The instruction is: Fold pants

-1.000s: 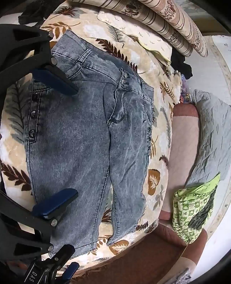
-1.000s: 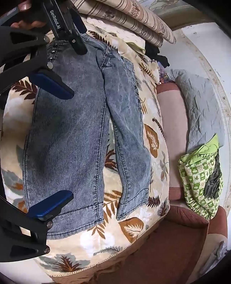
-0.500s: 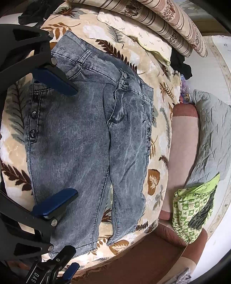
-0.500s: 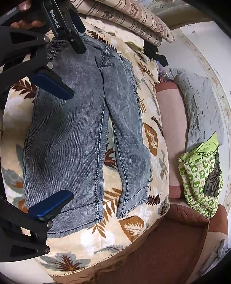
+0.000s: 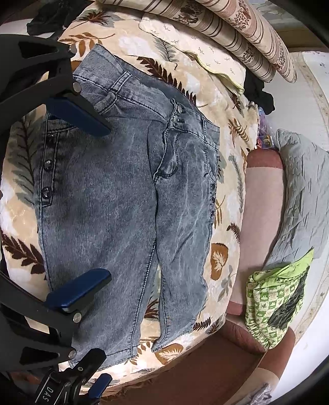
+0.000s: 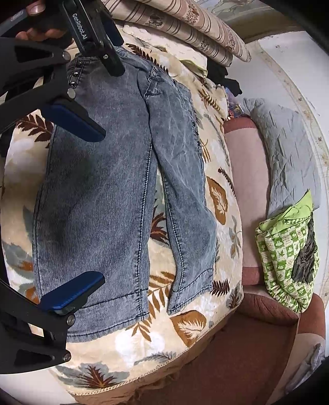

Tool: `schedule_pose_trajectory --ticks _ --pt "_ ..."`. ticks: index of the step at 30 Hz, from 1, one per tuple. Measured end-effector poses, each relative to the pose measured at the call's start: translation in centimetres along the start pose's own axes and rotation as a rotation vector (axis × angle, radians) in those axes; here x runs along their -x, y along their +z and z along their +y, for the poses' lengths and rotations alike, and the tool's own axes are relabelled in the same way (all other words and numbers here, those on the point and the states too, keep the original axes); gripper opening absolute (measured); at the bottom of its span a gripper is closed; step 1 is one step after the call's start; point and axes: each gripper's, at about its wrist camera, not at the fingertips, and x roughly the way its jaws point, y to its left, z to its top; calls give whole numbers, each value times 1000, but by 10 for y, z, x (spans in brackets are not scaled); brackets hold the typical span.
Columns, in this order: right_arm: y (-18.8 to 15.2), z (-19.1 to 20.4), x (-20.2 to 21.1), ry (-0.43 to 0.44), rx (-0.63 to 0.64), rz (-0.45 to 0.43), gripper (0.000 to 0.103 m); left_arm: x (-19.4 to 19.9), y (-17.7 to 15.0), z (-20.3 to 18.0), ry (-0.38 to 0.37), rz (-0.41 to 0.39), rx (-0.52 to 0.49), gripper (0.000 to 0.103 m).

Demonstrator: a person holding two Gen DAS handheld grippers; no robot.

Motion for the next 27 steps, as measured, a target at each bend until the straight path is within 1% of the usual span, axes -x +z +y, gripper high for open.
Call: schedule_pose_trajectory --ticks 7,9,10,11,12,13,14,15,16,17,18,19,21,22,23,25,26,27 --pt "-2 -2 -3 9 -6 10 103 0 -1 3 8 -4 0 103" --pt "-6 -10 -10 58 -46 43 103 -3 -1 11 -11 10 24 103" --pt "-9 -14 -14 86 -76 66 103 -4 0 19 -25 21 51 103" --pt "-16 -23 -20 131 -123 105 103 -6 0 32 -30 23 90 103" --pt "-24 -31 -25 180 -166 143 103 -6 0 51 -13 13 142 103" --pt "-31 -39 -30 225 -205 174 103 -8 -1 70 19 16 196 103" --pt "-41 -53 -36 281 -274 211 103 -10 -2 94 65 20 268 103" --pt "-49 -66 -40 311 -342 241 103 -16 -6 121 113 26 365 103" --pt "-55 -78 -43 324 -398 260 103 -20 -9 142 170 49 433 103" --pt "-62 -97 -46 337 -482 277 103 -29 -13 166 230 98 515 103" --pt "-67 -111 -47 341 -545 282 103 -28 -15 177 286 142 529 103" --pt "-70 -125 -48 337 -605 284 103 -31 -19 186 297 156 548 103" --pt "-74 -154 -46 321 -702 266 102 -37 -23 184 305 226 541 103" --pt "-73 -165 -44 363 -741 244 101 -42 -24 178 287 247 533 103" --pt "-69 -174 -41 358 -756 227 101 -49 -25 177 251 248 530 103" --pt "-53 -181 -28 247 -701 195 103 -62 -29 178 222 264 534 103" --pt "-42 -184 -19 226 -662 154 103 -64 -32 179 215 263 540 103" --pt "-34 -187 -14 228 -641 126 103 -68 -36 182 197 257 549 103"
